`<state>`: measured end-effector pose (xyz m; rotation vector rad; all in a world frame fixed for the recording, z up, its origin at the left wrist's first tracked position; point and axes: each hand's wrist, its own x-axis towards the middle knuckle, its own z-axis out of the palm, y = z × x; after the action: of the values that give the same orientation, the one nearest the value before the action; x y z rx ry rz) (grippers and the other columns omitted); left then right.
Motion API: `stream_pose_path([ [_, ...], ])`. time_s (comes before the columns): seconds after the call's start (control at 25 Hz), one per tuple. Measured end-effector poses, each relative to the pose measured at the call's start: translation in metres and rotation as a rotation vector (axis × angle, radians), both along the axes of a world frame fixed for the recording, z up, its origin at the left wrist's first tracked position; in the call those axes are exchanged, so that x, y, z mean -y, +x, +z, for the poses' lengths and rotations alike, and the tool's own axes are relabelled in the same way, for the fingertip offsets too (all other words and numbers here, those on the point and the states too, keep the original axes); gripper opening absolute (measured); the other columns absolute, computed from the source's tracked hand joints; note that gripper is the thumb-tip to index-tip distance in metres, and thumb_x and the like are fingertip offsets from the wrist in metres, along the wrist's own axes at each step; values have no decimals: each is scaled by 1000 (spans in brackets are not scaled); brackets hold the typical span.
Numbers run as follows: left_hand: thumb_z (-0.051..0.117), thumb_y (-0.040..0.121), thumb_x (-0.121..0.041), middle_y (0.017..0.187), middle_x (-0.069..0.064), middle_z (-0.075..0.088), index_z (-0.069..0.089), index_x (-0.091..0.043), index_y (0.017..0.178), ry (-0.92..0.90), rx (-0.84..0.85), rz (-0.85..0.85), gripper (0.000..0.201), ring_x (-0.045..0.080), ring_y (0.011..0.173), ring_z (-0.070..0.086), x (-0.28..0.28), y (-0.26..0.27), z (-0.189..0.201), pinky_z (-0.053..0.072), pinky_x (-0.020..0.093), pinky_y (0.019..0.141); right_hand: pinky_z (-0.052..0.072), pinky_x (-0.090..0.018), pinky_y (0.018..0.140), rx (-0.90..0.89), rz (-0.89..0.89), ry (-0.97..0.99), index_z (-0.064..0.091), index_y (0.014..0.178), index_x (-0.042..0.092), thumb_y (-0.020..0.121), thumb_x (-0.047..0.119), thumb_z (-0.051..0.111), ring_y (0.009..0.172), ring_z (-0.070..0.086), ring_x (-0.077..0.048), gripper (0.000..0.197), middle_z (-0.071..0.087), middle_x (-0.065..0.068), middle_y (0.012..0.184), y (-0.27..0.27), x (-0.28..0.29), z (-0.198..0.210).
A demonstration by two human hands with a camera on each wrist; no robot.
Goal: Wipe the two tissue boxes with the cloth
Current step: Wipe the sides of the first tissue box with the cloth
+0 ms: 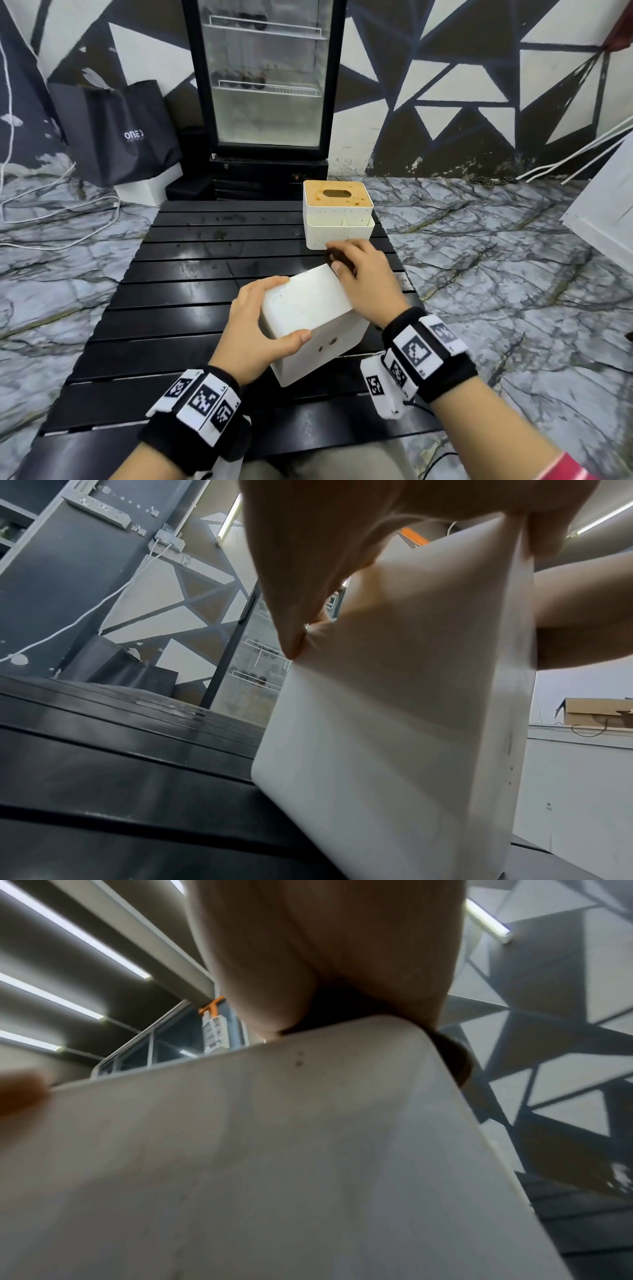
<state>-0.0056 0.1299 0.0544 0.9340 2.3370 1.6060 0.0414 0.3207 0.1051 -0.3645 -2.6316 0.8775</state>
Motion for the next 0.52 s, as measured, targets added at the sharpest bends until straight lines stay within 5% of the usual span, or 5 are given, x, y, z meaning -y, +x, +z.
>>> stream_pose_path([
  [0.2,66,47,-59,122,-21,40,39,-57,110,9,-12,38,69,10,120,37,-5,3,-1,32,19,94,36,-32,98,-139,32,237,53,123,24,90,26,40,114,40,-21,35,56,2,118,11,32,-10],
  [0.36,66,48,-59,122,-20,41,38,-62,109,37,-21,68,68,10,120,37,-7,7,-2,33,21,95,34,-27,98,-181,141,196,54,120,25,85,32,33,112,42,-16,42,57,6,115,22,49,-16],
  [0.52,68,44,-66,123,-17,41,38,-62,109,25,-10,83,71,7,122,37,-6,10,1,31,12,92,33,-28,100,-171,193,93,54,120,27,87,32,40,114,40,-11,36,55,11,117,35,36,-15],
])
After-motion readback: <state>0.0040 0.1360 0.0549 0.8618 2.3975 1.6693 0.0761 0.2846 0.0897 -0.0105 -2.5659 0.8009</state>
